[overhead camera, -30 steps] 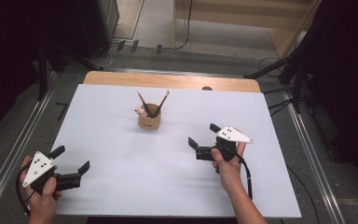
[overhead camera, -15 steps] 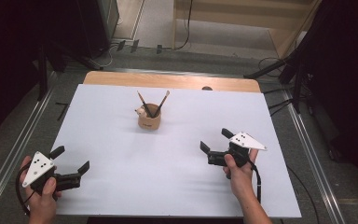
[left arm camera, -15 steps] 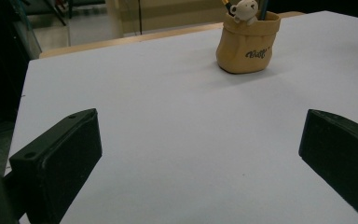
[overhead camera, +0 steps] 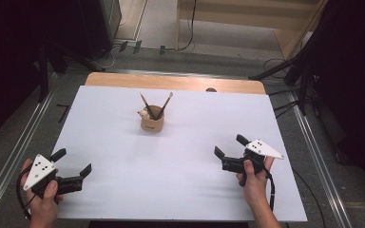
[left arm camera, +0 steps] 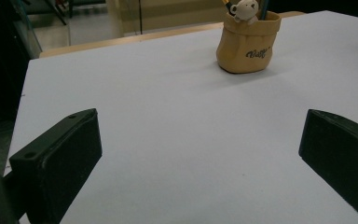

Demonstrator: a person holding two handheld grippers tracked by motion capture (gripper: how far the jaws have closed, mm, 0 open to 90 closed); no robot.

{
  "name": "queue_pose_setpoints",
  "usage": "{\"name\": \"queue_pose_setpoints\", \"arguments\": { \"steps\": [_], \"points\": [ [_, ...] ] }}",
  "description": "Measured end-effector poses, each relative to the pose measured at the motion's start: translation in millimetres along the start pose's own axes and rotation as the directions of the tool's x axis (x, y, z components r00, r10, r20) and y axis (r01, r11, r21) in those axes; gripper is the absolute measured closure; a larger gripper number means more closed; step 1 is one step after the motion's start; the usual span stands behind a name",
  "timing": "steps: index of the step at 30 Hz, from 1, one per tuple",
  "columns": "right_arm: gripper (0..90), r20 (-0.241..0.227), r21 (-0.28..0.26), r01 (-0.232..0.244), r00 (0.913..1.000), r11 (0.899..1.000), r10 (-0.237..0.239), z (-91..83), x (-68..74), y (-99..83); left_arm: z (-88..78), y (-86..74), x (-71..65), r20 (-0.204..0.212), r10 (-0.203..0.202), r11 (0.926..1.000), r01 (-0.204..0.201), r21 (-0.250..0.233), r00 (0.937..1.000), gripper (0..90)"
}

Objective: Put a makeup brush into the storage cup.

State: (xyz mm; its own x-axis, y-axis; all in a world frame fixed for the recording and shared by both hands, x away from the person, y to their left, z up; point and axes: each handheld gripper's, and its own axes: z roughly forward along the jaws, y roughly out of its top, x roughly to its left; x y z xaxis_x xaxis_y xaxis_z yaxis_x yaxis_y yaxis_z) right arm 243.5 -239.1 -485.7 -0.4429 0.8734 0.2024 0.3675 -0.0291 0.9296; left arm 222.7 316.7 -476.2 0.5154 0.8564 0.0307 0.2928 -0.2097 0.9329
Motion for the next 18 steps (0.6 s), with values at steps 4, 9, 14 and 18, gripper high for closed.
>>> {"name": "queue_pose_setpoints", "arguments": {
  "steps": [4, 9, 14, 18],
  "points": [
    [0.0, 0.026, 0.006, -0.003, 0.9997, 1.0, 0.003, -5.1, -5.1, -2.9, -0.4, -0.1, 0.7, -0.001, 0.0, 1.0, 0.0, 0.002, 1.0, 0.0],
    [0.0, 0.069, 0.018, -0.007, 0.9976, 1.0, 0.006, -12.1, -10.8, -7.0, -0.6, -0.1, 0.8, -0.009, 0.001, 1.0, -0.001, 0.004, 1.0, 0.0],
    [0.0, 0.094, 0.011, -0.027, 0.9952, 1.0, 0.026, -22.1, -19.2, -13.3, -1.0, -0.3, 1.1, -0.01, -0.004, 1.0, 0.004, -0.001, 0.9999, 0.0],
    [0.0, 0.116, 0.01, -0.035, 0.9927, 0.999, 0.034, -30.4, -26.4, -17.0, -0.7, -0.1, 0.5, -0.018, 0.001, 1.0, -0.001, 0.002, 0.9998, 0.0]
  ]
}}
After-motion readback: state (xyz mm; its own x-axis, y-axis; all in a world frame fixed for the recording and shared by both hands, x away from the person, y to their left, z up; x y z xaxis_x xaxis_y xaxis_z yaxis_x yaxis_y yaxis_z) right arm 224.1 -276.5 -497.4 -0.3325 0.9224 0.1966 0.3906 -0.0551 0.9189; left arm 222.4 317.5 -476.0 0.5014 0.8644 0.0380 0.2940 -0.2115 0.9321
